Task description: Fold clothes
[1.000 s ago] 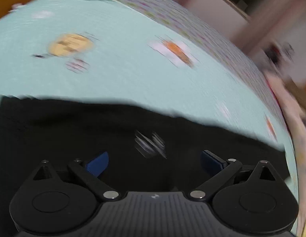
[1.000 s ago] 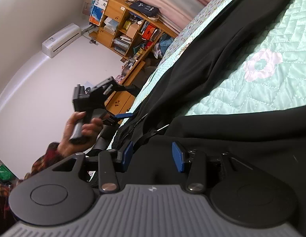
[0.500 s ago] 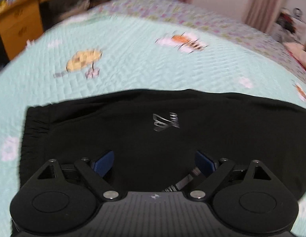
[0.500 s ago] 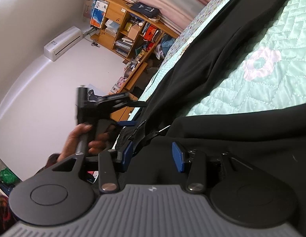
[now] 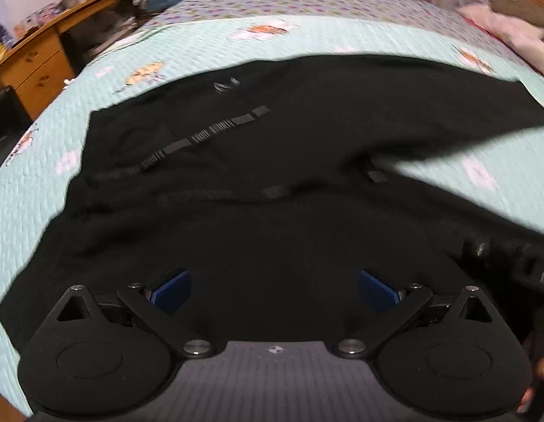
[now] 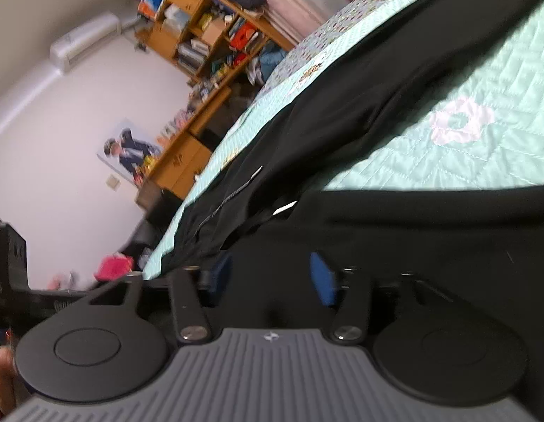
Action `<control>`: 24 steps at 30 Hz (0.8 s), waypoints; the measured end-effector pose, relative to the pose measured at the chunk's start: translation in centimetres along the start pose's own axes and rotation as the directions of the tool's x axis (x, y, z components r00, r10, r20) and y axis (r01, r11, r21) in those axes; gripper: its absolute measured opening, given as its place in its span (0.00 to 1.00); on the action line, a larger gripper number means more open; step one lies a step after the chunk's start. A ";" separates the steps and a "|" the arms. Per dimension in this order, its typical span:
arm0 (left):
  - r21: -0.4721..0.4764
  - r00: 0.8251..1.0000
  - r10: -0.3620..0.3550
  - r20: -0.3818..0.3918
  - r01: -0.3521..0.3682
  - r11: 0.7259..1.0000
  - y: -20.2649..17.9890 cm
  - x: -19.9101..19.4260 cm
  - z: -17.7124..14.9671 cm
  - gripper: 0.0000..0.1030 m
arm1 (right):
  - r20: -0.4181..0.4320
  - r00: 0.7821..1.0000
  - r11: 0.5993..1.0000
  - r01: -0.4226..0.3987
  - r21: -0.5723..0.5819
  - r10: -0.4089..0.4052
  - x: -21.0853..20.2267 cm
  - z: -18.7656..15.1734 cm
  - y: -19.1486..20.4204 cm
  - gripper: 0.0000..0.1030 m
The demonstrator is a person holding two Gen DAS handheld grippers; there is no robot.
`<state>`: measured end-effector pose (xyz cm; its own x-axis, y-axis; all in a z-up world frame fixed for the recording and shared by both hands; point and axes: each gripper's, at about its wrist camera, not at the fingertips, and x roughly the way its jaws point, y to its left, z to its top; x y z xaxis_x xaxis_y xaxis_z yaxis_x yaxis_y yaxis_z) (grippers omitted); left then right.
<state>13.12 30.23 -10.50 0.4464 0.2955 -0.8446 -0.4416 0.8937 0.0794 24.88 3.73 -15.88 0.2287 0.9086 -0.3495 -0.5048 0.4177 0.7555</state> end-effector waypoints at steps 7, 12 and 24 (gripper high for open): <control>-0.029 0.991 -0.057 -0.118 0.054 0.998 -0.2 2.4 -3.9 1.00 | 0.014 0.985 0.985 0.169 0.030 -0.170 -9.9 -0.8 -0.6 0.66; -0.010 0.991 -0.059 -0.116 0.058 0.998 0.0 2.2 -3.9 1.00 | 0.117 0.941 0.933 0.289 0.217 -0.318 -19.7 -0.8 -6.9 0.51; -0.040 0.998 0.014 -0.056 -0.016 0.999 -1.4 1.1 -5.5 1.00 | 0.115 0.905 0.911 0.412 -0.003 -0.409 -22.5 -4.1 -0.1 0.64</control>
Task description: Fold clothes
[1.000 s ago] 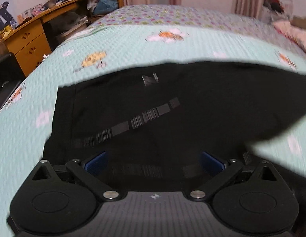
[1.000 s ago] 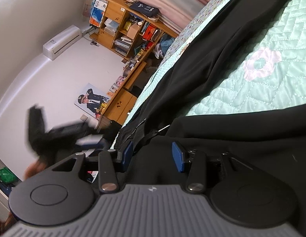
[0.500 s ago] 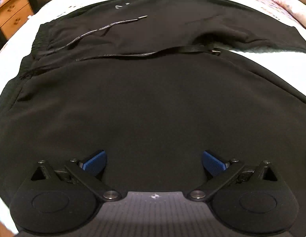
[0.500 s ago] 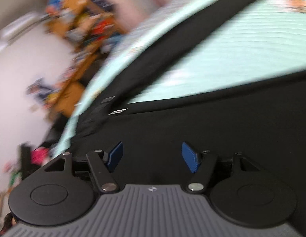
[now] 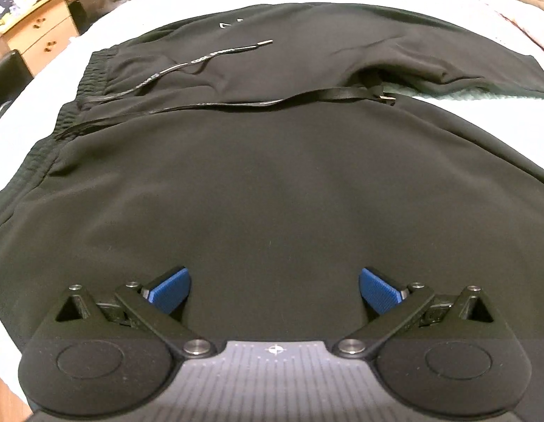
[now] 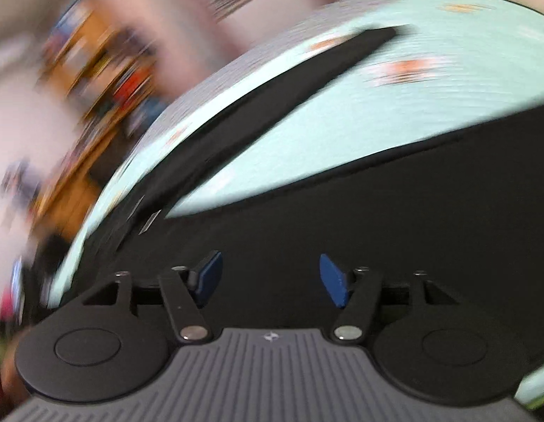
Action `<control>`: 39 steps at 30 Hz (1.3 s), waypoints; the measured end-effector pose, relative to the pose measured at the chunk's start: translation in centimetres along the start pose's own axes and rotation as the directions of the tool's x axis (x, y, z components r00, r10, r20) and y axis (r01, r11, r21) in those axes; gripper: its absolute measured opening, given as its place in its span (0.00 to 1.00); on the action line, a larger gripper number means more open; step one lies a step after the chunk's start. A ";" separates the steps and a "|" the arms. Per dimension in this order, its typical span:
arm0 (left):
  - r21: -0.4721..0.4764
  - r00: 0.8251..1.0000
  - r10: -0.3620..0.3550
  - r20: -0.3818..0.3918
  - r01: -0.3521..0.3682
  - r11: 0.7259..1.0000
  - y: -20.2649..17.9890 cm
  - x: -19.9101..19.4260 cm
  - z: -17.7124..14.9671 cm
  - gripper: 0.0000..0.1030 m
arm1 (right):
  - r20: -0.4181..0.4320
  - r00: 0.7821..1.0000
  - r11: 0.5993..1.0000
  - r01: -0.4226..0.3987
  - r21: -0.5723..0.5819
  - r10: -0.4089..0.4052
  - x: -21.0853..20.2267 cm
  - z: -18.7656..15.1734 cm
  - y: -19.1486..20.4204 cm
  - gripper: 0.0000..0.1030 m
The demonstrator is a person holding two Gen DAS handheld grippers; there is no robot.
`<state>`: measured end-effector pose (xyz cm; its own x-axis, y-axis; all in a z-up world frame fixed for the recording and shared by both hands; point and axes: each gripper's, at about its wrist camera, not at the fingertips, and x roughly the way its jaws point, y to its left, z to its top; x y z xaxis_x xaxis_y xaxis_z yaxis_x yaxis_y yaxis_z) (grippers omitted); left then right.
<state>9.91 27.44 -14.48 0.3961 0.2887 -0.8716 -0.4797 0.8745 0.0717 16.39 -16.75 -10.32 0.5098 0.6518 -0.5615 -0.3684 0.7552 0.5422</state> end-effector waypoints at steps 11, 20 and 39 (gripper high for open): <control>0.057 1.000 0.003 0.030 -0.005 0.998 -1.3 -1.5 -2.4 1.00 | -0.166 0.972 0.986 -0.164 0.040 0.168 4.7 -2.7 2.2 0.63; 0.041 0.999 -0.001 0.049 -0.001 0.999 -2.2 -2.4 -3.2 0.99 | -0.165 0.986 0.982 -0.063 -0.180 0.033 3.0 -4.7 6.6 0.69; 0.142 1.000 -0.008 -0.005 0.009 0.990 0.7 -4.0 -4.8 0.99 | -0.090 0.974 0.969 0.219 0.110 -0.210 -5.2 -3.5 -5.6 0.00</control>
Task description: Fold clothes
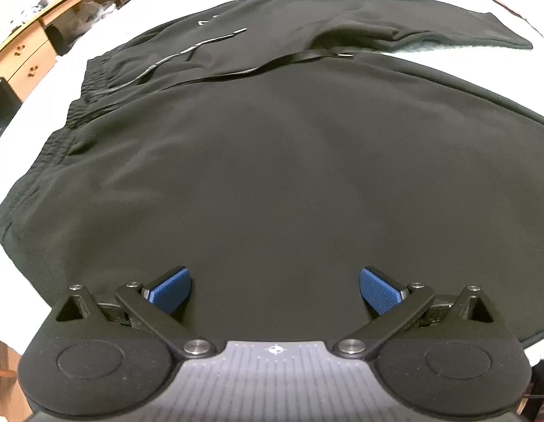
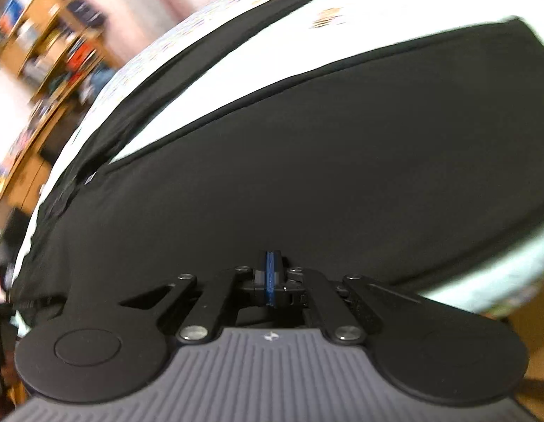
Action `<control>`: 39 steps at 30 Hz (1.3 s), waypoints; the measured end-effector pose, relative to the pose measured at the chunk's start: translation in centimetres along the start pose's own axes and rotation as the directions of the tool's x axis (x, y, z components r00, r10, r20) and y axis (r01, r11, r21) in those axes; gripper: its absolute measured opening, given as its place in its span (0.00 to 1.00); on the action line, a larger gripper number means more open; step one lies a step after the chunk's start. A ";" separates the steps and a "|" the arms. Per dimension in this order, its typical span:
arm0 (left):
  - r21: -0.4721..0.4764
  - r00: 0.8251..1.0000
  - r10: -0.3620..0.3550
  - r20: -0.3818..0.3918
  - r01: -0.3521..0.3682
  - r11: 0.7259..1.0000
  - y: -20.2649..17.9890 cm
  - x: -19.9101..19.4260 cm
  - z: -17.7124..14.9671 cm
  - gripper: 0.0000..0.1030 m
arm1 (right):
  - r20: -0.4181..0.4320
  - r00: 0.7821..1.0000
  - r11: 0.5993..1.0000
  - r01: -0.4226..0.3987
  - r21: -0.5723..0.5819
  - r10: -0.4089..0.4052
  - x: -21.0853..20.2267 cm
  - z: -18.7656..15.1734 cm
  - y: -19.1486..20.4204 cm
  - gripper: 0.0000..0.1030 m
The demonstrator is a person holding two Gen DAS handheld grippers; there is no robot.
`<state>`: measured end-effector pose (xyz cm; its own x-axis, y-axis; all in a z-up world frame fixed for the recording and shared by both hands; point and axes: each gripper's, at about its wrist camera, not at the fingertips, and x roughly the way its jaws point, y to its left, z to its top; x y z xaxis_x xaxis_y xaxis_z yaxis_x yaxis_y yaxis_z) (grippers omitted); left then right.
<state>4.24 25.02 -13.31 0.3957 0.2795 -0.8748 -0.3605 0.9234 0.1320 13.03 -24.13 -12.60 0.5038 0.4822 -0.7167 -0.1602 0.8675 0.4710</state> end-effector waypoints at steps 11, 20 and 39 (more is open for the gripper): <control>-0.090 0.999 -0.019 -0.043 0.015 0.996 4.4 -1.1 -2.6 0.99 | -0.001 0.997 0.996 -0.076 -0.039 0.076 0.0 -0.4 1.2 0.52; -0.145 0.998 -0.069 -0.005 0.068 0.987 5.1 -2.0 -2.0 0.99 | 0.009 0.991 0.991 -0.131 -0.035 0.131 0.3 0.8 3.0 0.52; -0.200 0.970 -0.209 0.124 0.231 0.952 10.1 -1.7 0.1 0.99 | -0.254 0.899 0.911 -0.395 -0.119 0.357 27.8 10.1 37.8 0.66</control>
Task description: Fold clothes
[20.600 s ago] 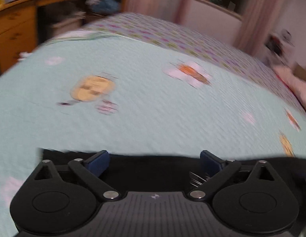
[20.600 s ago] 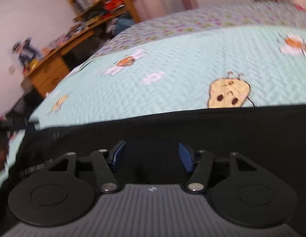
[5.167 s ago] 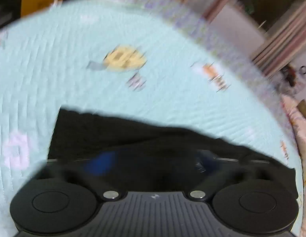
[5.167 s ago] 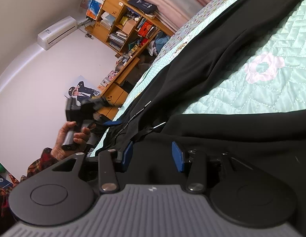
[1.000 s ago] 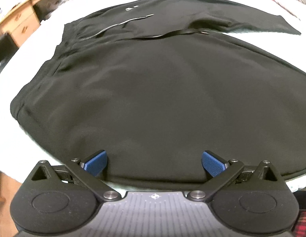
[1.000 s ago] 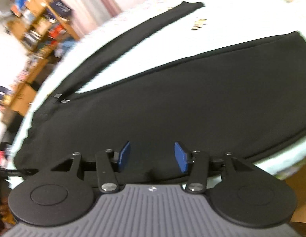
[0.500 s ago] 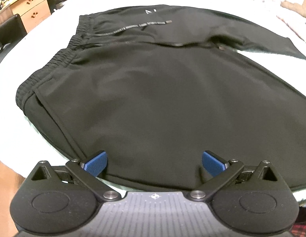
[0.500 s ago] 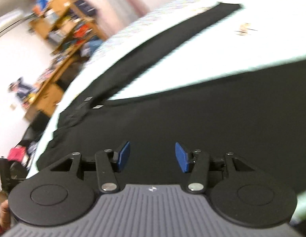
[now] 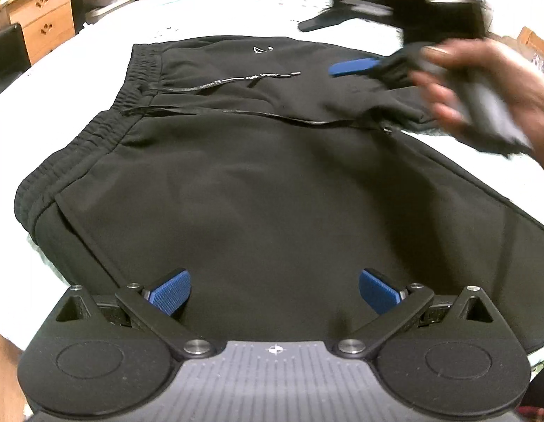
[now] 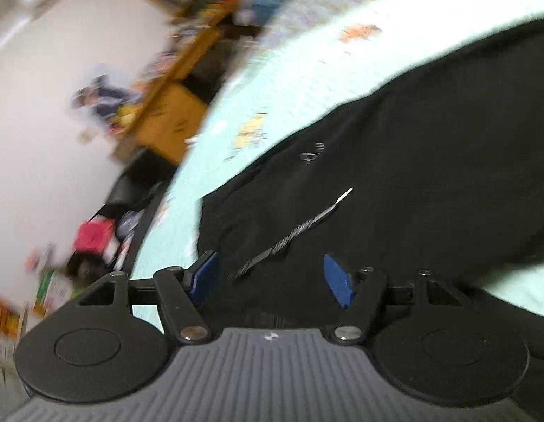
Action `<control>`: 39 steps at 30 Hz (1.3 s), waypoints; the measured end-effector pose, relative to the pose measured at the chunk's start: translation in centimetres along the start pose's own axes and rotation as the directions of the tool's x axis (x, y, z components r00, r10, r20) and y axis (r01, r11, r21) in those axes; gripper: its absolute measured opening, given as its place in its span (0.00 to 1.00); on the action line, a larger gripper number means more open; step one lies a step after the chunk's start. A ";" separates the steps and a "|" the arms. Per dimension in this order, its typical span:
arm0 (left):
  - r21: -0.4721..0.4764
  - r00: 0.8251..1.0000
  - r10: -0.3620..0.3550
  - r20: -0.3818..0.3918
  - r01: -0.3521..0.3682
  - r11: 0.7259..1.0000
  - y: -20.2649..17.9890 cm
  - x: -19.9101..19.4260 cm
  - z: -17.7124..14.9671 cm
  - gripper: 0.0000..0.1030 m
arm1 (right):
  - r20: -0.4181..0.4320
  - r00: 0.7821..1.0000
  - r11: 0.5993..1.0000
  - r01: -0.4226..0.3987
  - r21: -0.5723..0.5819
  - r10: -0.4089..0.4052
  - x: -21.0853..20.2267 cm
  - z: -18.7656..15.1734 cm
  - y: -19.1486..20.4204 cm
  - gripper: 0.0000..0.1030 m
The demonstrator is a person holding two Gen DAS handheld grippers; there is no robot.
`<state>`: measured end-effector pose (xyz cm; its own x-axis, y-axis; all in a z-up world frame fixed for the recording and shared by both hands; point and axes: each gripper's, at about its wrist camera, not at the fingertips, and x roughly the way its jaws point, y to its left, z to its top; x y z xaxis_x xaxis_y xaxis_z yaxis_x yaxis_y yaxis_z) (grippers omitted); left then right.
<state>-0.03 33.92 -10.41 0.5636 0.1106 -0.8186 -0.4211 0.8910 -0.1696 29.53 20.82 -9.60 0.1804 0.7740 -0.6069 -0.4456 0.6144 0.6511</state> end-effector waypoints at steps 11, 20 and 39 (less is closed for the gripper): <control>-0.098 0.989 -0.146 0.018 0.147 0.984 3.2 0.8 0.7 0.99 | -0.028 0.998 0.972 0.054 0.227 -0.049 11.2 2.7 1.1 0.52; -0.131 0.986 -0.165 0.031 0.167 0.977 3.5 0.6 0.4 0.99 | 0.052 0.993 0.957 0.085 0.279 -0.104 10.2 1.0 -0.2 0.00; -0.266 0.986 -0.153 0.060 0.163 0.950 5.6 -1.3 0.6 0.99 | 0.075 0.994 0.943 0.052 0.329 -0.081 1.5 -5.2 -0.3 0.09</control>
<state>-2.71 38.98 -9.97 0.6628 -0.0009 -0.7488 -0.4972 0.7472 -0.4410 25.39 20.96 -13.05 0.2810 0.7309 -0.6219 -0.1223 0.6700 0.7322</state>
